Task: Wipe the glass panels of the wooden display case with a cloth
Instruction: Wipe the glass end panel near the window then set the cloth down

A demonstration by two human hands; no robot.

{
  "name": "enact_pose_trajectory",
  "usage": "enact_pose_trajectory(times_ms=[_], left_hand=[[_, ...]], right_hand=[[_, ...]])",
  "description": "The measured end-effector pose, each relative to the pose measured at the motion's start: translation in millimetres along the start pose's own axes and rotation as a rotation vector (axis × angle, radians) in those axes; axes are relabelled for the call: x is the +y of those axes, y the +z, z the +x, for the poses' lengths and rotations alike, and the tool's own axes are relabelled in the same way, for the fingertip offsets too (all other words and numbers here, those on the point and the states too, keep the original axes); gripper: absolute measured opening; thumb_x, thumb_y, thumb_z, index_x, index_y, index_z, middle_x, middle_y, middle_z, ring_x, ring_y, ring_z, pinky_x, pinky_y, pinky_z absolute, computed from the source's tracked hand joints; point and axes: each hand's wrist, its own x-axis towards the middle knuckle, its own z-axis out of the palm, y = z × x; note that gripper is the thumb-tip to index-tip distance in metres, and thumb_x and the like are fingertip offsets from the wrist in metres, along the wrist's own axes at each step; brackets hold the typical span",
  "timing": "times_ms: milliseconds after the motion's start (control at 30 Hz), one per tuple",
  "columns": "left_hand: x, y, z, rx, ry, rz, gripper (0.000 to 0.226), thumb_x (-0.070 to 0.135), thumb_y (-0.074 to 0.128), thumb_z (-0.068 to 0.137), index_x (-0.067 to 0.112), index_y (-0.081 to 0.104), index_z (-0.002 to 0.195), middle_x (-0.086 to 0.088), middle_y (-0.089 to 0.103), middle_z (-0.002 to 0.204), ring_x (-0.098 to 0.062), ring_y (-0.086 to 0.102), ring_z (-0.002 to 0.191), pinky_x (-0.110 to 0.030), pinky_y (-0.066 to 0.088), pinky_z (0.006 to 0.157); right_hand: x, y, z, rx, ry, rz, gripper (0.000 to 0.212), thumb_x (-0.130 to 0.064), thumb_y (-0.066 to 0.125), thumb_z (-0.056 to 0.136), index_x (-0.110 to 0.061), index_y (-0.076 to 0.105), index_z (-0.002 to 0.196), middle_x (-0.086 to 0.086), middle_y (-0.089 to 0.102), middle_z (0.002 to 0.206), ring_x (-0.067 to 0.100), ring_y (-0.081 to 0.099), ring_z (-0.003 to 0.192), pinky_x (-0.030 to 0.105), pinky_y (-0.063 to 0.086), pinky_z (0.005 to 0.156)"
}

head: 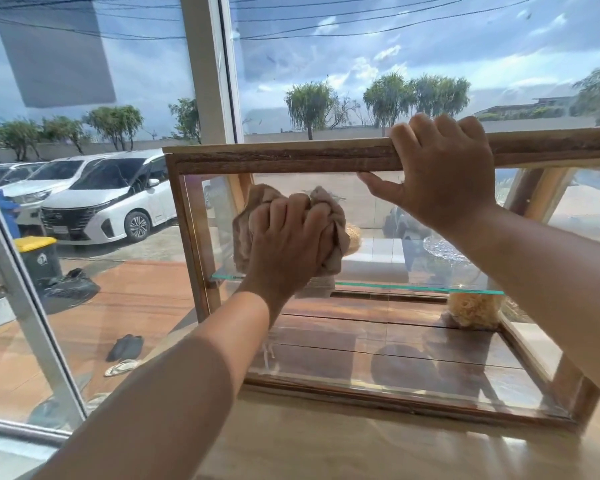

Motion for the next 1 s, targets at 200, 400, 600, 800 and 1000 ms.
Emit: enact_pose_trajectory(times_ms=[200, 400, 600, 800, 1000], left_hand=[[40, 11, -8, 0.05, -0.212, -0.082, 0.018, 0.031, 0.051, 0.094, 0.016, 0.047, 0.103, -0.01, 0.059, 0.098, -0.03, 0.046, 0.086, -0.044, 0.035, 0.074], [61, 5, -112, -0.136, 0.058, -0.112, 0.024, 0.028, 0.07, 0.084, 0.019, 0.051, 0.097, -0.005, 0.063, 0.092, -0.026, 0.046, 0.082, -0.04, 0.033, 0.07], [14, 5, -11, 0.027, 0.04, -0.026, 0.015, 0.029, 0.049, 0.097, 0.015, 0.047, 0.1, -0.009, 0.06, 0.093, -0.03, 0.051, 0.079, -0.044, 0.035, 0.072], [12, 12, 4, 0.075, -0.112, -0.061, 0.018, 0.03, 0.049, 0.097, 0.013, 0.046, 0.103, -0.013, 0.06, 0.097, -0.031, 0.047, 0.085, -0.045, 0.038, 0.074], [23, 11, -76, -0.01, -0.019, -0.079, 0.018, 0.031, 0.041, 0.099, 0.015, 0.049, 0.098, -0.009, 0.062, 0.09, -0.03, 0.052, 0.078, -0.043, 0.042, 0.069]], right_hand=[[0, 2, -2, 0.021, 0.009, 0.026, 0.059, -0.067, 0.043, 0.095, -0.009, 0.052, 0.097, 0.013, 0.059, 0.087, 0.031, 0.054, 0.072, 0.039, 0.04, 0.07], [0, -1, 0, 0.015, 0.01, 0.035, 0.058, -0.066, 0.044, 0.095, -0.008, 0.053, 0.097, 0.014, 0.06, 0.089, 0.031, 0.056, 0.073, 0.04, 0.042, 0.072], [-1, 0, -2, 0.004, 0.018, 0.055, 0.061, -0.067, 0.04, 0.096, -0.008, 0.054, 0.1, 0.014, 0.061, 0.092, 0.031, 0.057, 0.075, 0.041, 0.042, 0.073], [0, 0, -1, 0.001, 0.021, 0.039, 0.061, -0.067, 0.042, 0.095, -0.008, 0.053, 0.098, 0.015, 0.06, 0.091, 0.032, 0.056, 0.075, 0.04, 0.041, 0.072], [-1, 0, -2, 0.002, 0.023, 0.038, 0.061, -0.067, 0.042, 0.095, -0.007, 0.054, 0.1, 0.015, 0.061, 0.093, 0.032, 0.058, 0.076, 0.04, 0.042, 0.074]])
